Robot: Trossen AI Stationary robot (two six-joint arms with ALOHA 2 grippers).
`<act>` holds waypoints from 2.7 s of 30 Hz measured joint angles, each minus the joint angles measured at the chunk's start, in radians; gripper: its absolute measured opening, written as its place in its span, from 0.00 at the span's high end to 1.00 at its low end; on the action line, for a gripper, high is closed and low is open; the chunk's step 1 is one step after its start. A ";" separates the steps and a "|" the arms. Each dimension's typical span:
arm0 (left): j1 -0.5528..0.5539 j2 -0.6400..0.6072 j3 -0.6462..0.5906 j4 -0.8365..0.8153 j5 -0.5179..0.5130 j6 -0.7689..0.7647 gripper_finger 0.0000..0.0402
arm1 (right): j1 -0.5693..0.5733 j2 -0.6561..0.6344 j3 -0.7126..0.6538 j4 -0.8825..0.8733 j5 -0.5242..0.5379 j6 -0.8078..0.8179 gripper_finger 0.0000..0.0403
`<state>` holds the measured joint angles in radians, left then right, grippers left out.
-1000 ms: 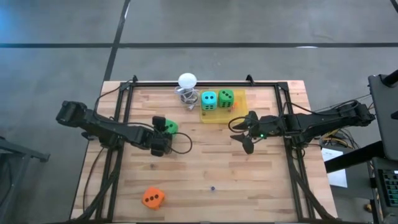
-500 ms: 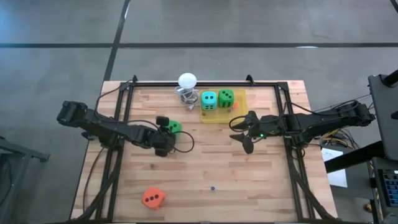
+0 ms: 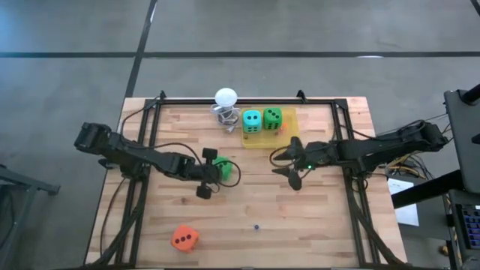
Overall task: Pick & Place Dice
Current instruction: Put the large green dice into the yellow bin
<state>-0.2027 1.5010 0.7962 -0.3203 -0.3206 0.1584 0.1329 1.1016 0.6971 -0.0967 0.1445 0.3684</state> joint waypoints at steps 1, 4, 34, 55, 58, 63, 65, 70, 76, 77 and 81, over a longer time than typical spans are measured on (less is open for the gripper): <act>-0.003 0.020 0.013 0.000 -0.004 0.007 1.00 | 0.000 0.020 0.000 0.020 -0.012 -0.020 0.43; -0.008 0.080 0.062 0.003 -0.015 0.043 1.00 | 0.000 0.076 0.000 0.055 -0.022 -0.058 0.43; -0.014 0.207 0.232 0.054 0.059 0.077 0.98 | 0.000 0.199 0.099 0.063 -0.014 -0.189 0.43; -0.017 0.173 0.389 -0.212 0.051 -0.033 0.45 | 0.000 0.178 0.099 0.050 -0.014 -0.194 0.43; -0.016 0.112 0.397 -0.266 0.051 -0.058 0.42 | 0.000 0.164 0.099 0.050 -0.014 -0.204 0.43; -0.005 -0.086 0.302 -0.286 0.044 -0.154 0.41 | 0.000 0.146 0.099 0.051 -0.020 -0.274 0.43; 0.001 -0.190 0.236 -0.261 0.028 -0.212 0.41 | 0.000 0.146 0.100 0.053 -0.047 -0.348 0.43; 0.002 -0.460 0.041 -0.078 -0.047 -0.352 0.42 | 0.000 0.189 0.100 0.102 -0.072 -0.573 0.43; 0.002 -0.730 -0.187 0.123 -0.143 -0.515 0.44 | 0.000 0.280 0.121 0.154 -0.074 -0.790 0.43; 0.002 -0.760 -0.213 0.140 -0.144 -0.537 0.44 | 0.000 0.303 0.137 0.152 -0.074 -0.818 0.43; 0.002 -0.832 -0.283 0.174 -0.147 -0.613 0.46 | 0.008 0.403 0.229 0.060 -0.074 -0.936 0.43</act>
<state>-0.2008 0.6686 0.5134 -0.1463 -0.4679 -0.4544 0.1406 1.5049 0.9262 -0.0362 0.0708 -0.5676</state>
